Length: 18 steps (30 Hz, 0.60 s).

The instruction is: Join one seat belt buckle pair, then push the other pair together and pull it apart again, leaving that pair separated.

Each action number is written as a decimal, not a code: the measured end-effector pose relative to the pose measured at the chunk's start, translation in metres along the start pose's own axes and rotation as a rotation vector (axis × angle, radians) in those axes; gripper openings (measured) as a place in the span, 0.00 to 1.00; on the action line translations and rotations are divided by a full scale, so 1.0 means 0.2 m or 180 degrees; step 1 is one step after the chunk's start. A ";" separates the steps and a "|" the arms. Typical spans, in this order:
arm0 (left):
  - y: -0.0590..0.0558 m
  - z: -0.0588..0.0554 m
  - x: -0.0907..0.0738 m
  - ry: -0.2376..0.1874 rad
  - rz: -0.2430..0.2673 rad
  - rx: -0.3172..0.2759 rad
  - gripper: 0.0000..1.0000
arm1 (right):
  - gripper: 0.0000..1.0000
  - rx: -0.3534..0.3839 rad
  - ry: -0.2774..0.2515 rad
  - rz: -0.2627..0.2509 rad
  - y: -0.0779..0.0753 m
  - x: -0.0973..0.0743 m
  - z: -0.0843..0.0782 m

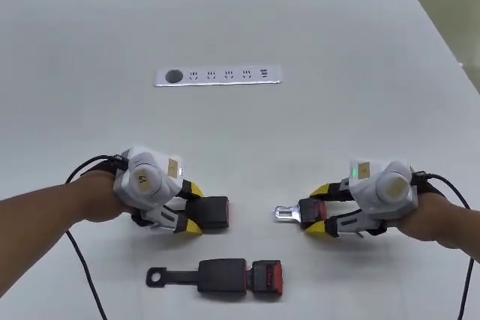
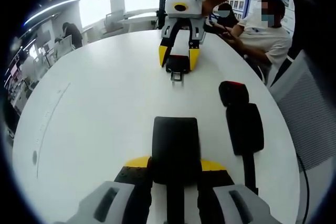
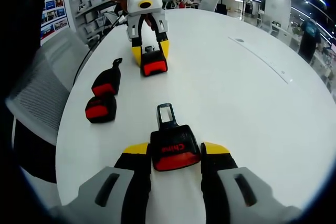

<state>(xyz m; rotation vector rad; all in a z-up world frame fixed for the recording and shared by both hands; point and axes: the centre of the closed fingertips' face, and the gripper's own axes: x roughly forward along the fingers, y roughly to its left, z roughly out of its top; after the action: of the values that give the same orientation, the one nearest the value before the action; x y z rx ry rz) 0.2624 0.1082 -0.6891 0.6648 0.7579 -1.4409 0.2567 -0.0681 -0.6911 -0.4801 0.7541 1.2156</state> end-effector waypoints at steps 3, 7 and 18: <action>0.00 0.00 0.00 0.0005 0.0000 0.0027 0.33 | 0.35 0.0001 0.0000 0.0008 0.01 0.00 0.00; 0.00 0.00 0.00 -0.0018 0.0041 -0.0018 0.34 | 0.35 -0.0010 0.0019 0.0010 0.01 0.00 0.00; -0.07 0.03 -0.01 0.0023 0.0077 -0.0351 0.57 | 0.43 0.0355 -0.0043 -0.0305 0.00 -0.02 0.01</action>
<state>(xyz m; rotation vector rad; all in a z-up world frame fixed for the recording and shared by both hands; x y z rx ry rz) 0.2491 0.1039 -0.6841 0.5928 0.8263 -1.3651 0.2562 -0.0691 -0.6866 -0.4113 0.7745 1.0806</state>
